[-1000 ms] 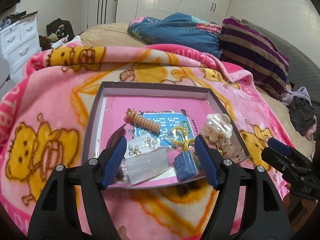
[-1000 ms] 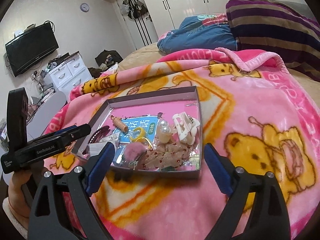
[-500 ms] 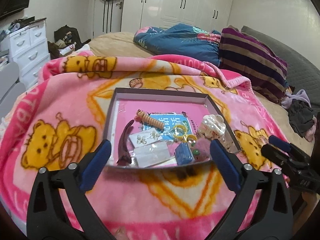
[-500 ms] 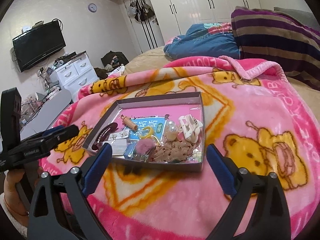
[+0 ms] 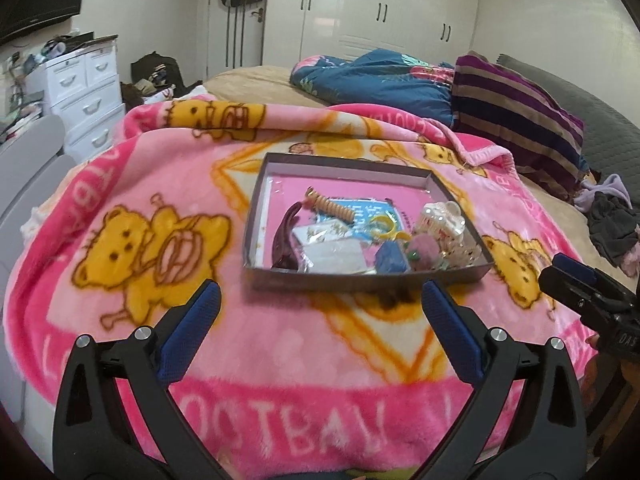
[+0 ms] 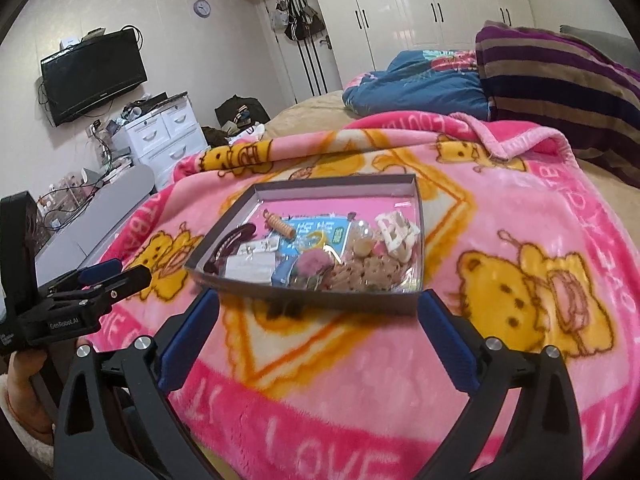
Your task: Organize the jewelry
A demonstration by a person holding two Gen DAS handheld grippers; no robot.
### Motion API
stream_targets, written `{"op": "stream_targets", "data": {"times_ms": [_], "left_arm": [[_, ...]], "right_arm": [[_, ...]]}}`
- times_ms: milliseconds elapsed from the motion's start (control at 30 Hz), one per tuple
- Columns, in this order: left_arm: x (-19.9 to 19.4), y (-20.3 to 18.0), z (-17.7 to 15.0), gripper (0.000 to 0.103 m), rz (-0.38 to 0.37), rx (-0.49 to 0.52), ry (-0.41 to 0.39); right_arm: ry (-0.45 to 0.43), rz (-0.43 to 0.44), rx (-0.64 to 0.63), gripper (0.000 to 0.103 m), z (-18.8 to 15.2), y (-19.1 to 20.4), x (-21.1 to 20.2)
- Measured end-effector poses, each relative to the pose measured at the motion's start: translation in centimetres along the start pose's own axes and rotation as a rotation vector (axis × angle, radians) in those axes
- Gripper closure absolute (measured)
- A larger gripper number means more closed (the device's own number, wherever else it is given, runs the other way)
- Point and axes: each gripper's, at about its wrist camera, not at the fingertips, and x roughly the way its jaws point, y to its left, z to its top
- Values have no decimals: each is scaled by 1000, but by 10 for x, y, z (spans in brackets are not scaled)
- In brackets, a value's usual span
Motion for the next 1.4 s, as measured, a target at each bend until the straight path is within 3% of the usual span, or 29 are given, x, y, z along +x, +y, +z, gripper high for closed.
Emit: {"op": "stream_targets", "data": {"times_ms": [400, 1400], "left_arm": [[14, -11, -44, 9, 4, 27, 21], [16, -9, -48, 9, 11, 11, 8]], "right_arm": [[8, -13, -26, 4, -40, 12, 4], [25, -21, 4, 4, -41, 6, 11]]}}
